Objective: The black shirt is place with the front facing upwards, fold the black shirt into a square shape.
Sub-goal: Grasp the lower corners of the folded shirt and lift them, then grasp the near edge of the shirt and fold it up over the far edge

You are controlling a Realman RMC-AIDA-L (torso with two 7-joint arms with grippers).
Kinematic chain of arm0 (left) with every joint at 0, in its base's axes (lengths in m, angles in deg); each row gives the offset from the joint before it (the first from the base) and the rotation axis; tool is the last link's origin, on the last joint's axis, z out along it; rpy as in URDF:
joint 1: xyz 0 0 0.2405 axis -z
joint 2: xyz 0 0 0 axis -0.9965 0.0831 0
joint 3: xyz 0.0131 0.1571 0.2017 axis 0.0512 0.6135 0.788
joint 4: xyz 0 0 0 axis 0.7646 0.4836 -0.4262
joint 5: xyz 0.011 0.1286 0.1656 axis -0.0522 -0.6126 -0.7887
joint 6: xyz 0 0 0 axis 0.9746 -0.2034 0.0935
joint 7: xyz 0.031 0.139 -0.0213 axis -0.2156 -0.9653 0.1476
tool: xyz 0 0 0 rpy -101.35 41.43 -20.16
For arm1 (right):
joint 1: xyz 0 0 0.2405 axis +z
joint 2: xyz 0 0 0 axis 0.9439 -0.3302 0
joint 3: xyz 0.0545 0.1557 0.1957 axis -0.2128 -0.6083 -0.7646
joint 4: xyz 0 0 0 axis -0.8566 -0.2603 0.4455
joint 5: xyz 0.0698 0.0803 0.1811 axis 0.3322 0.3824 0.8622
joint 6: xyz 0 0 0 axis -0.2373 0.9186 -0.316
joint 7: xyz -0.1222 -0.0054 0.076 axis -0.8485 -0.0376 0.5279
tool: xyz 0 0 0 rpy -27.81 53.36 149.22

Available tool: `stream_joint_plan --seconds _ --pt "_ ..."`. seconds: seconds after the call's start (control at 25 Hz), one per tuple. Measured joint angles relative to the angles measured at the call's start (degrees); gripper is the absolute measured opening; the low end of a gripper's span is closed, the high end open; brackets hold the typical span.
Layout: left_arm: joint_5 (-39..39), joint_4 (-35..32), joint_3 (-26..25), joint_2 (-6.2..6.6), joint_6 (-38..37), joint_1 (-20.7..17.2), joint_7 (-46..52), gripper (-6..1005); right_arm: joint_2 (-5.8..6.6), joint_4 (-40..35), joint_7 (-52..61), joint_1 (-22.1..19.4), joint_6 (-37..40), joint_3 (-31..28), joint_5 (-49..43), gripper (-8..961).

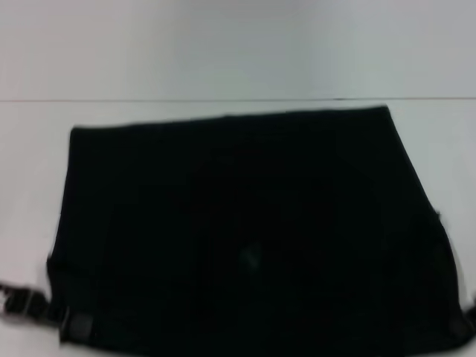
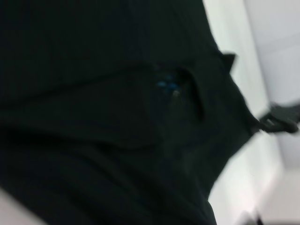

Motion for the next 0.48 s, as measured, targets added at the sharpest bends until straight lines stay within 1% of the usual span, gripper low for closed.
stream_joint_plan --seconds 0.12,0.2,0.28,0.4,0.44,0.48 --pt "-2.01 0.32 1.32 -0.21 -5.17 -0.06 -1.38 39 -0.82 0.36 -3.32 -0.91 3.9 1.72 -1.56 57" --pt "-2.21 0.49 3.01 -0.55 -6.05 -0.1 -1.78 39 -1.31 0.5 -3.91 -1.3 4.46 2.16 -1.74 57" --pt "-2.2 0.72 4.2 -0.81 -5.78 -0.08 -2.11 39 -1.56 0.79 -4.44 -1.51 4.28 1.81 -1.45 56" --pt "-1.74 0.85 2.95 -0.9 -4.0 0.85 -2.22 39 -1.41 1.37 -4.93 -1.37 3.56 -0.91 -0.05 56" --pt "-1.63 0.87 1.92 -0.87 -3.38 1.26 -2.09 39 -1.19 1.46 -4.89 -1.23 3.47 -2.18 0.64 56" --pt "-1.57 0.88 0.44 -0.73 -2.5 1.79 -1.63 39 -0.63 1.46 -4.62 -1.05 3.28 -4.41 1.72 56"
